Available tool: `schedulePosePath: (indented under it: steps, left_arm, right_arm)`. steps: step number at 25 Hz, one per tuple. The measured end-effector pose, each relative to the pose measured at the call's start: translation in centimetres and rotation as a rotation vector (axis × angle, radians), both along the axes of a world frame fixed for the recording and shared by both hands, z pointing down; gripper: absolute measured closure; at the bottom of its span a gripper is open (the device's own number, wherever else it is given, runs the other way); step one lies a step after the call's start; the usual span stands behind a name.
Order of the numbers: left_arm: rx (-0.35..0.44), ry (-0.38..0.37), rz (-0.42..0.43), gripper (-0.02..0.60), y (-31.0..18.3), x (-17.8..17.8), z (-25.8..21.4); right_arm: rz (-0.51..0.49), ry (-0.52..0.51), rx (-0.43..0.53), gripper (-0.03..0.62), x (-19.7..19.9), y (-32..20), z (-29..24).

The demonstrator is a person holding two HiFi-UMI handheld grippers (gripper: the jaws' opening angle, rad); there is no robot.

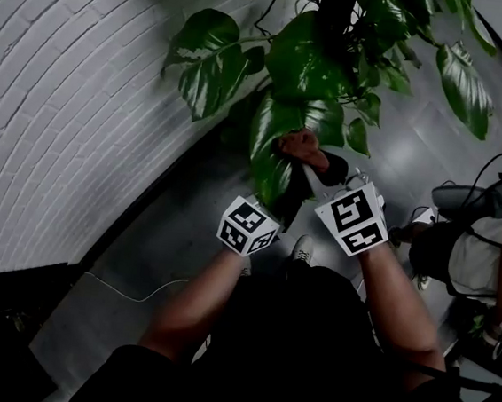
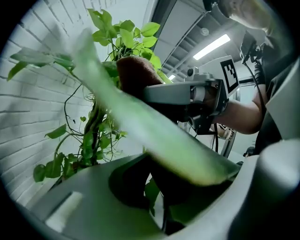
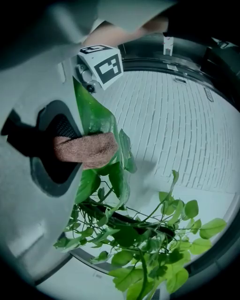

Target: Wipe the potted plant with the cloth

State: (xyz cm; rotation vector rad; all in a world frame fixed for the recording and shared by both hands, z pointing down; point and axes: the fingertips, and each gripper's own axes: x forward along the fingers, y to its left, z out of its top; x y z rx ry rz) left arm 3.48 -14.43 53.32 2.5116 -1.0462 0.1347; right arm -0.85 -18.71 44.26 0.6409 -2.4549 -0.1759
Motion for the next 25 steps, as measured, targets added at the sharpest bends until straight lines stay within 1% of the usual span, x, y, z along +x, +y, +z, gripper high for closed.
schedulePosePath:
  steps: [5, 8, 13, 20, 25]
  left_arm:
    - [0.026, 0.012, 0.03, 0.566, 0.6, 0.9, -1.0]
    - [0.038, 0.0, 0.038, 0.566, 0.6, 1.0, -1.5]
    - [0.03, -0.019, 0.055, 0.566, 1.3, 1.0, -1.4]
    - [0.034, -0.051, 0.093, 0.565, 2.3, 0.8, -1.4]
    - [0.053, -0.047, 0.112, 0.565, 2.5, 0.6, -2.0]
  right_arm:
    - [-0.03, 0.024, -0.005, 0.525, -0.3, 0.9, 0.9]
    - [-0.044, 0.037, -0.006, 0.525, -0.3, 1.6, 1.3]
    - [-0.051, 0.074, -0.012, 0.525, -0.1, 2.9, 2.0]
    - [-0.062, 0.128, 0.005, 0.525, -0.4, 4.7, 2.6]
    - [-0.071, 0.158, 0.018, 0.525, -0.7, 5.8, 2.9]
